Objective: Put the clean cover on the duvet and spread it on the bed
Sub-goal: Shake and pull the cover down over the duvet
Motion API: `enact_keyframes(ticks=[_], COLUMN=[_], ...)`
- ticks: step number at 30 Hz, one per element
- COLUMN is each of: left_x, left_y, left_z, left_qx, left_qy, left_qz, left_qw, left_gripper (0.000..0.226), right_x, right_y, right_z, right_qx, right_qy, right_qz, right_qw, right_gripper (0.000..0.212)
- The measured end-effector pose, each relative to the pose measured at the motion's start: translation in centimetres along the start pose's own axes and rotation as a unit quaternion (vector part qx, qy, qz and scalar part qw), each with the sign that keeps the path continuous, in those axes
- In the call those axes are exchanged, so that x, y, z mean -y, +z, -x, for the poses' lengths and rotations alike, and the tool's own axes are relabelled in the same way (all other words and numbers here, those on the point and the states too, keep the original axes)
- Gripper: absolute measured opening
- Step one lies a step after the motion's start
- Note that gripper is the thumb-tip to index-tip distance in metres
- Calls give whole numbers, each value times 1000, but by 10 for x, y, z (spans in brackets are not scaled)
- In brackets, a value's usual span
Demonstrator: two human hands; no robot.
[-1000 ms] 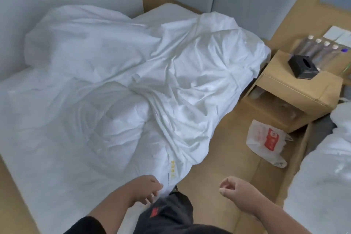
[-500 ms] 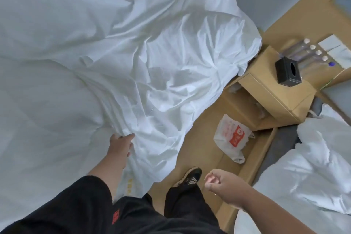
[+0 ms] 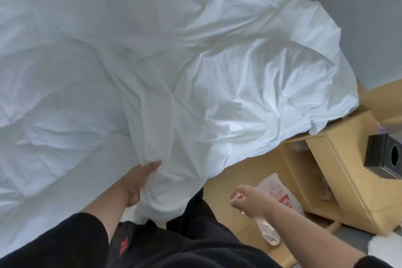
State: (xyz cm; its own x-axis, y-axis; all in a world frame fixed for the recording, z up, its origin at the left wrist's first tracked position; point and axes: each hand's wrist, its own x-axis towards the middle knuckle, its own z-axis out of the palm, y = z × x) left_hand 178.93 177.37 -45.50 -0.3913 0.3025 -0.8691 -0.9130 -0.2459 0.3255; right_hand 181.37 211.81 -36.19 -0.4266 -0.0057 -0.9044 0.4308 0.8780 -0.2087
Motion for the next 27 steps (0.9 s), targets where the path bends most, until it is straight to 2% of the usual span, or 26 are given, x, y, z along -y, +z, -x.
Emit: enact_keyframes(ticks=[2, 4, 7, 9, 12, 14, 17, 19, 22, 24, 27], left_x=[21, 44, 50, 31, -18, -52, -87, -84, -32, 23, 91], left_y=[10, 19, 28, 28, 16, 0, -42, -80, -139, -171, -193], left_z=[28, 53, 92, 119, 167, 202, 232, 227, 196, 174, 153], left_qx=[8, -23, -102, -130, -135, -174, -257, -301, -347, -378, -383], left_qy=[-26, -36, 11, 34, 110, 191, 245, 221, 144, 95, 48], left_qz=[-100, -185, -264, -246, -87, -24, -43, -71, -72, -54, -25], left_qw=[995, 982, 959, 960, 981, 966, 934, 925, 924, 919, 922], left_gripper=[66, 73, 59, 46, 46, 45, 43, 43, 38, 40, 45], right_x=[7, 19, 39, 50, 65, 74, 82, 83, 81, 82, 81], right_y=[-18, -31, -39, -38, -23, -6, 29, 58, 97, 115, 125], right_z=[-7, -10, -12, -11, -7, -4, -11, -23, -56, -79, -111], right_qx=[-4, -7, -18, -12, -4, 6, 3, -15, -24, -79, -151], right_qy=[-21, -34, -50, -48, -57, -53, -40, -11, 12, 57, 104], right_qz=[20, 46, 42, 19, -4, -5, -12, -42, -132, -253, -289], right_qw=[1000, 998, 998, 999, 998, 999, 999, 999, 991, 963, 940], right_gripper=[7, 16, 25, 23, 17, 16, 16, 26, 41, 42, 41])
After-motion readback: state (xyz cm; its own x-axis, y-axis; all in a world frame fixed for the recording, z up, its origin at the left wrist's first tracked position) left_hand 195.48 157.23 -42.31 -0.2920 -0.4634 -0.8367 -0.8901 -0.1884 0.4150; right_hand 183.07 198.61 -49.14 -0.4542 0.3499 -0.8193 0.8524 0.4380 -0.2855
